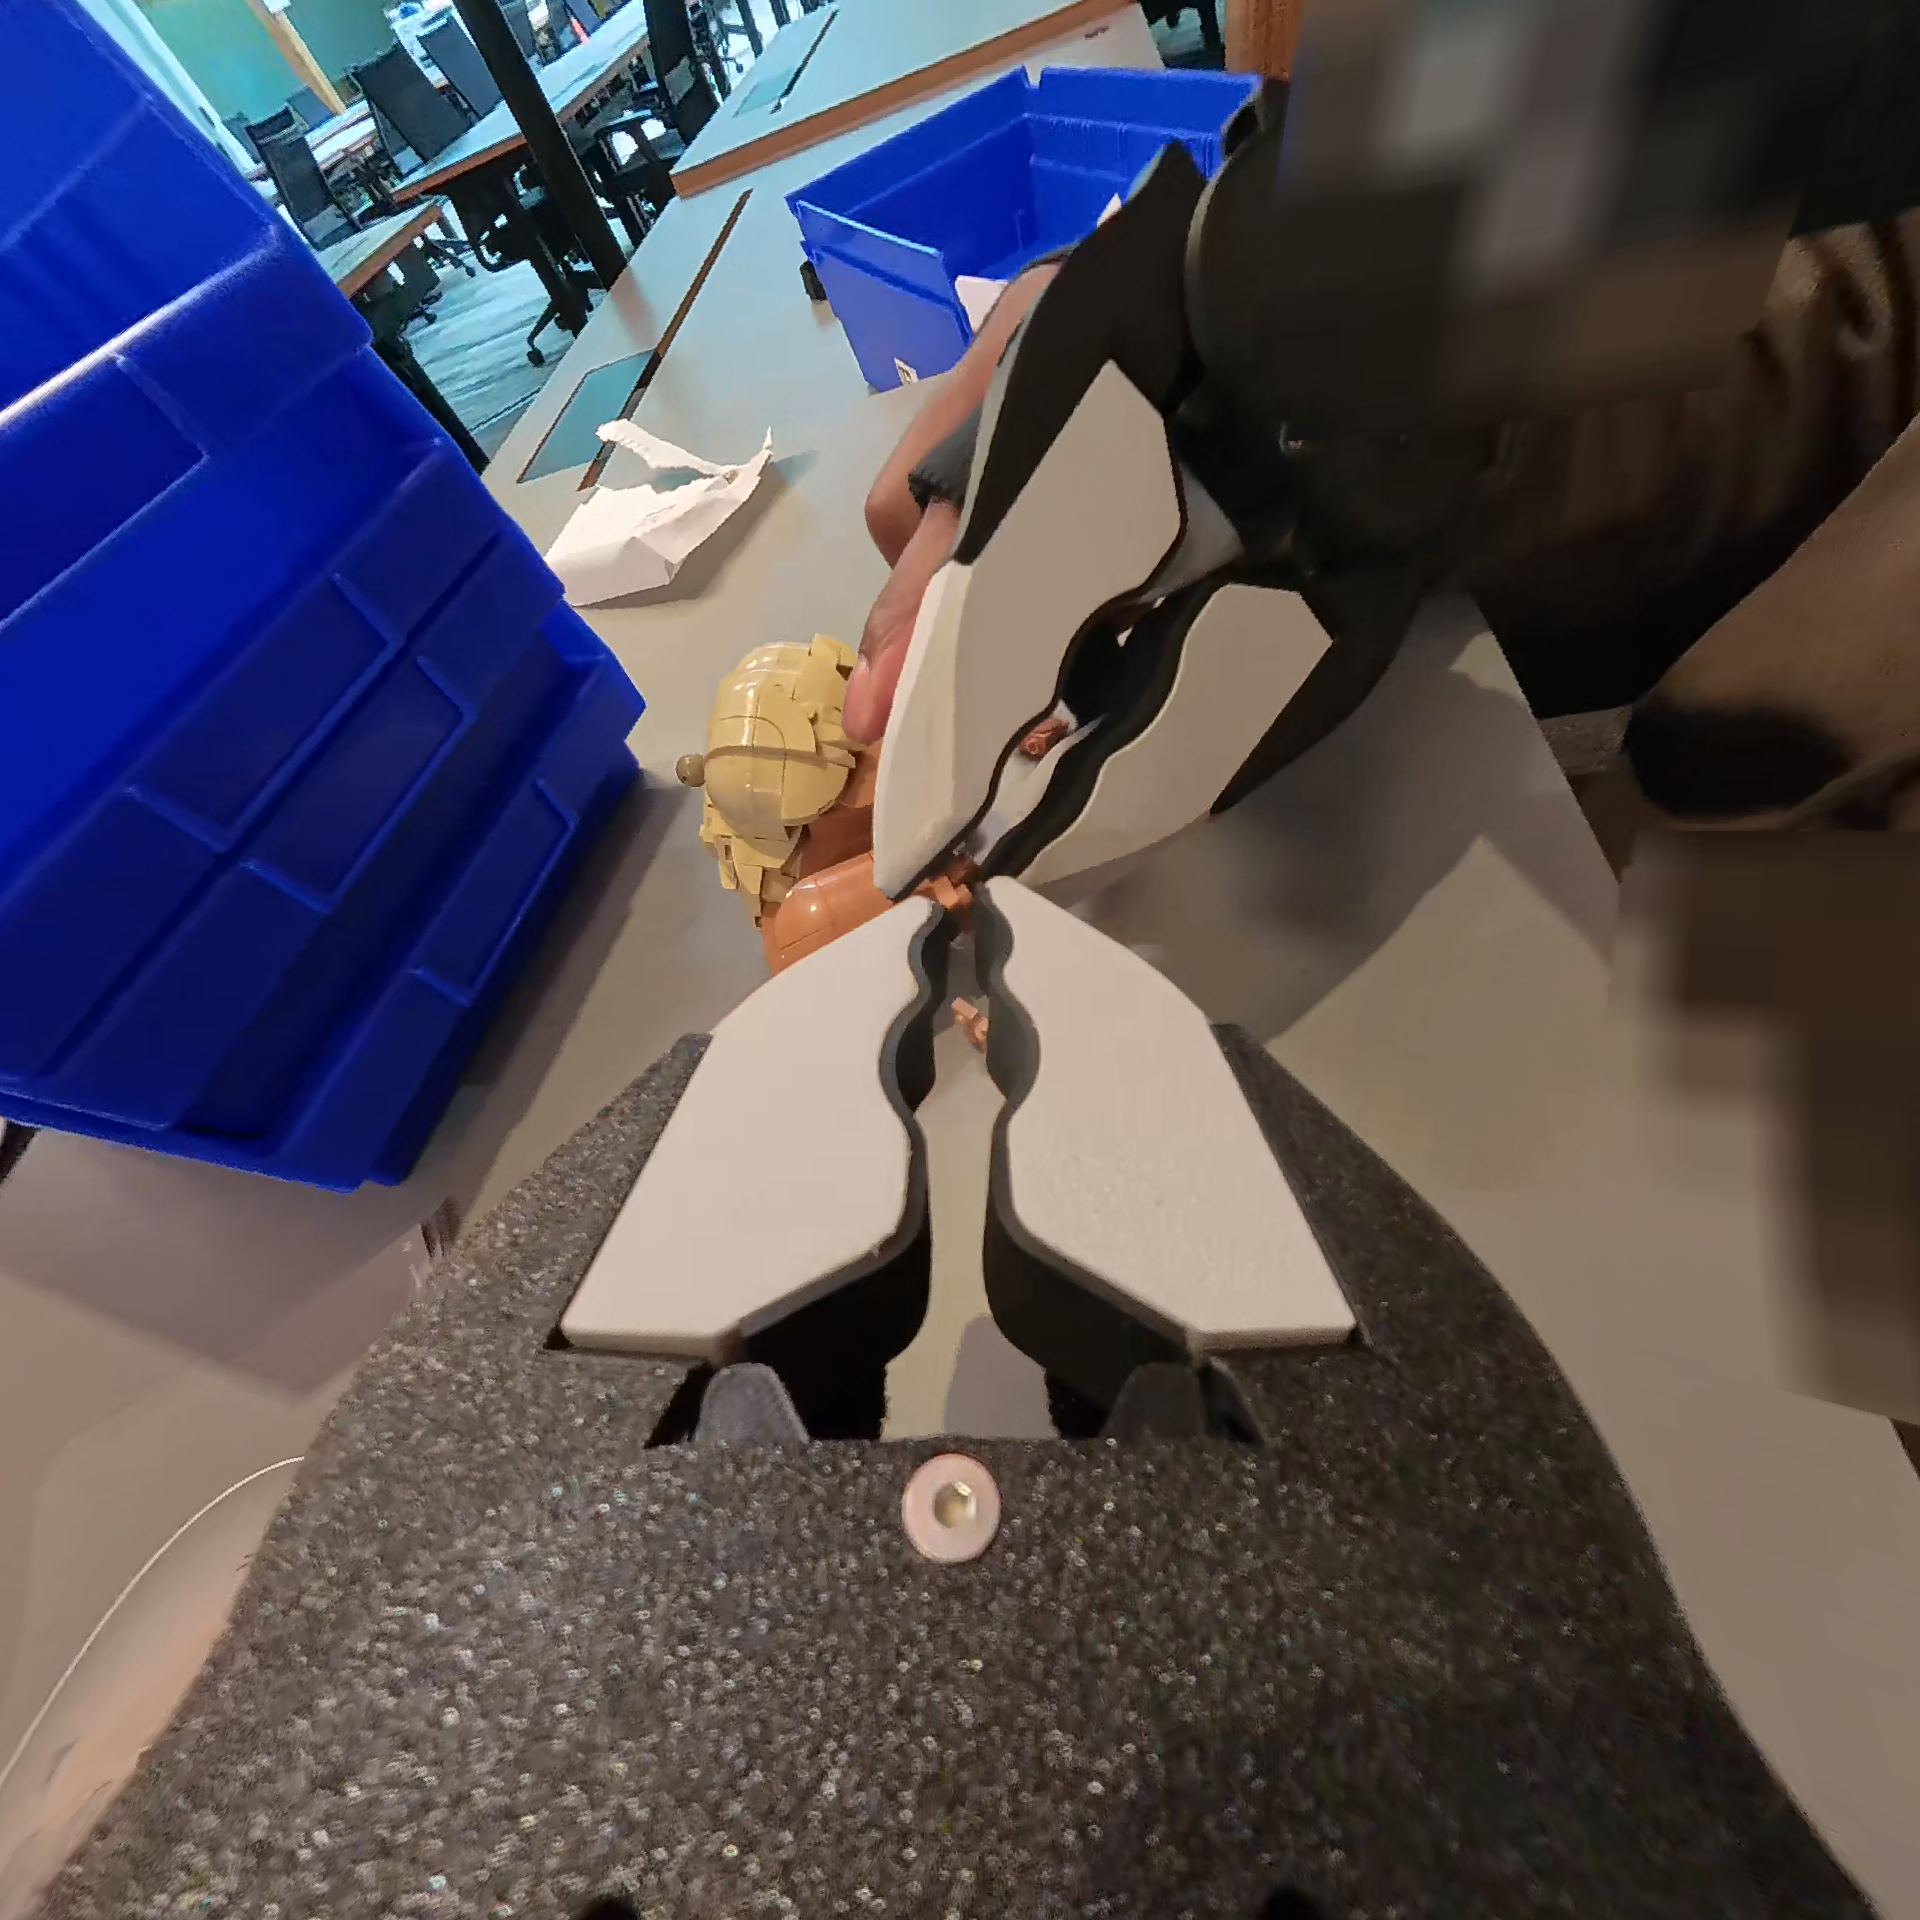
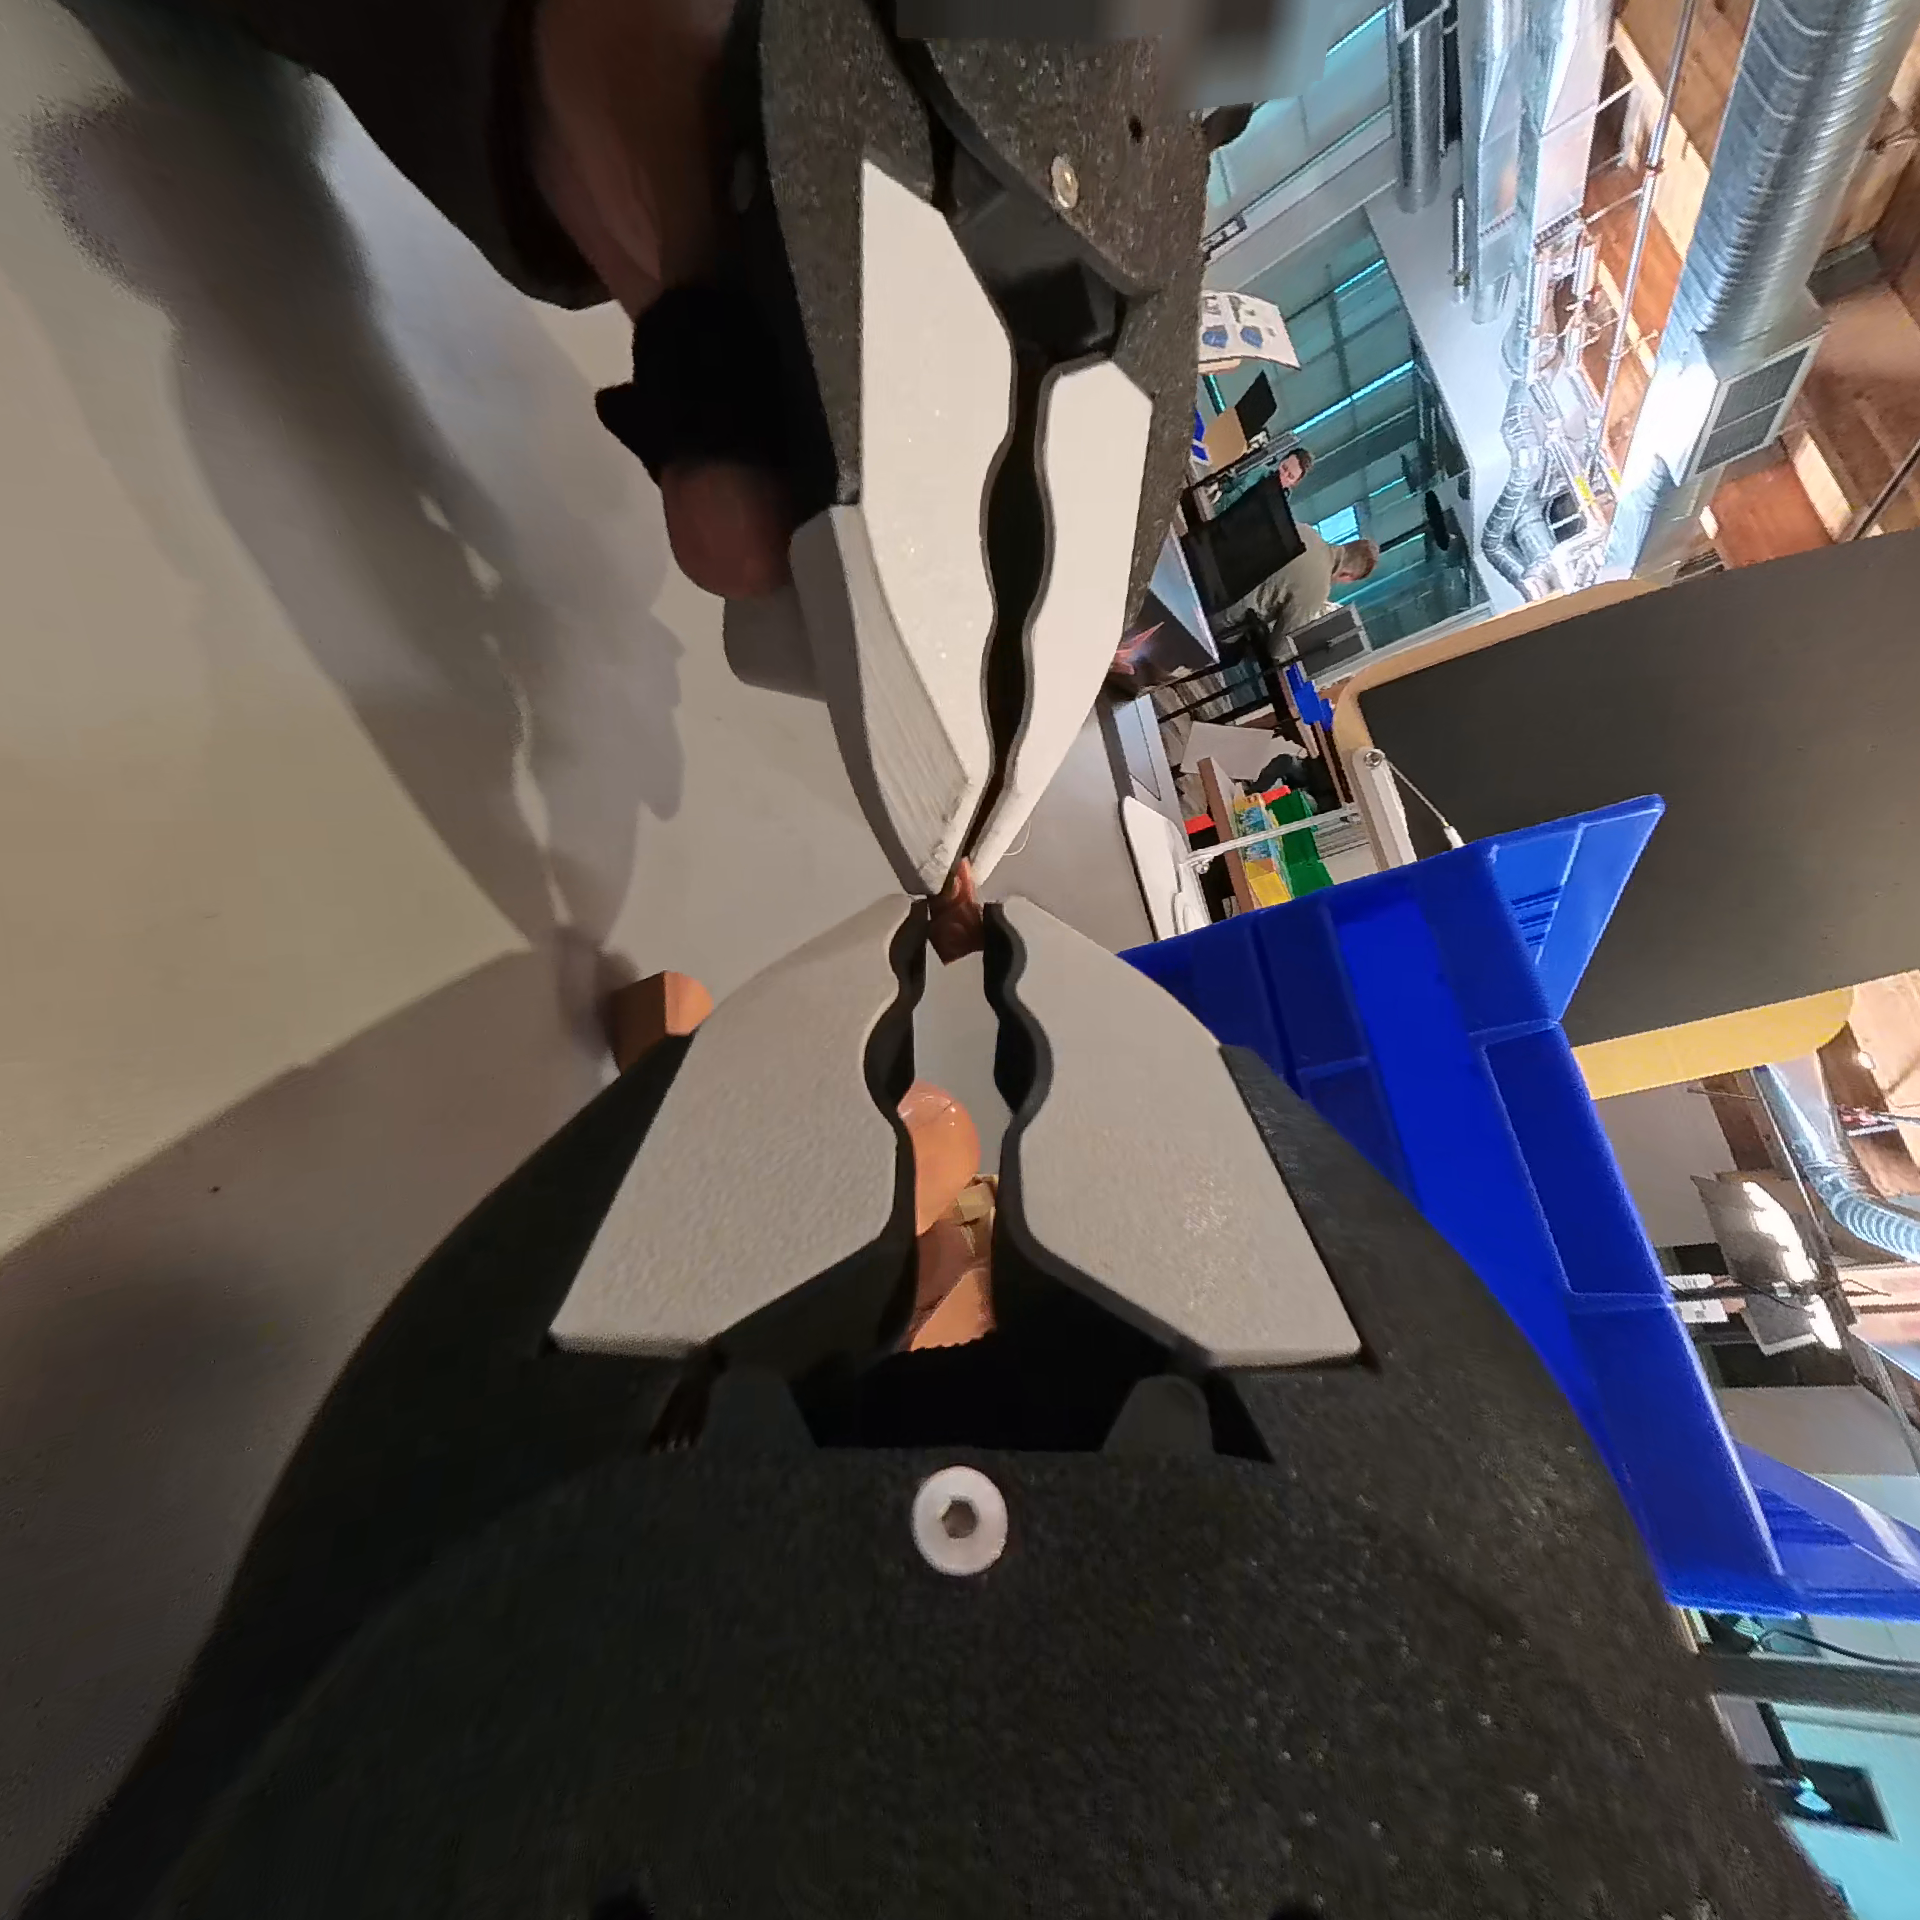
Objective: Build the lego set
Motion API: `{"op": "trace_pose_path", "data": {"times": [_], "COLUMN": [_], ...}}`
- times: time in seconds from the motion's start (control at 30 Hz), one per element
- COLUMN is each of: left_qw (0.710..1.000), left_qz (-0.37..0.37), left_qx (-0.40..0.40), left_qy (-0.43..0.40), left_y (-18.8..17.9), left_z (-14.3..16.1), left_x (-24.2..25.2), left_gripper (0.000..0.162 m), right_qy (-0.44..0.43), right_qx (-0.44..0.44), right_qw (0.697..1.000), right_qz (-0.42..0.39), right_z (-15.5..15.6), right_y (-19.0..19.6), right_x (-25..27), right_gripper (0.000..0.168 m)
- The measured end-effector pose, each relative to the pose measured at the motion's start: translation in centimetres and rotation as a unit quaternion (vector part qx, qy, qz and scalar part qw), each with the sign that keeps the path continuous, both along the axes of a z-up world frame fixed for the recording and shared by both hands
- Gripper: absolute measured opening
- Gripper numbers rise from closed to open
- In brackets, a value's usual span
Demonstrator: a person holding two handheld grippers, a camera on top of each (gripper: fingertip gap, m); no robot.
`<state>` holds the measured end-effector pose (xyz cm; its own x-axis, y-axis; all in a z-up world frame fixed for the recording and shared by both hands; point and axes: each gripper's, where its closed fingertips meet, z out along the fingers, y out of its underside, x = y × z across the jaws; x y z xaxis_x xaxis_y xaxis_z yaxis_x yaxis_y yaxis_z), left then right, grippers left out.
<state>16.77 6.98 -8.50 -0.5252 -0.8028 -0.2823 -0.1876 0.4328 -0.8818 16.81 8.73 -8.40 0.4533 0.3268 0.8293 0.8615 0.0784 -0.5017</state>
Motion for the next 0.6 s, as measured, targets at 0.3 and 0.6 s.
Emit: {"op": "trace_pose_path", "data": {"times": [0.3,0.6], "left_qw": [0.998,0.991], "left_qz": [-0.007,-0.007], "left_qx": [0.065,0.133], "left_qy": [0.000,-0.018], "left_y": [-0.1,-0.3], "left_z": [-1.0,-1.5], "left_x": [0.0,0.1], "left_gripper": [0.005,0.005], "right_qy": [-0.006,-0.011], "right_qx": [-0.036,-0.061], "right_qw": [0.999,0.998], "right_qz": [0.016,0.027], "right_z": [-1.1,-1.7], "right_y": [-0.2,-0.5], "right_x": [0.0,0.1], "right_gripper": [0.010,0.010]}}
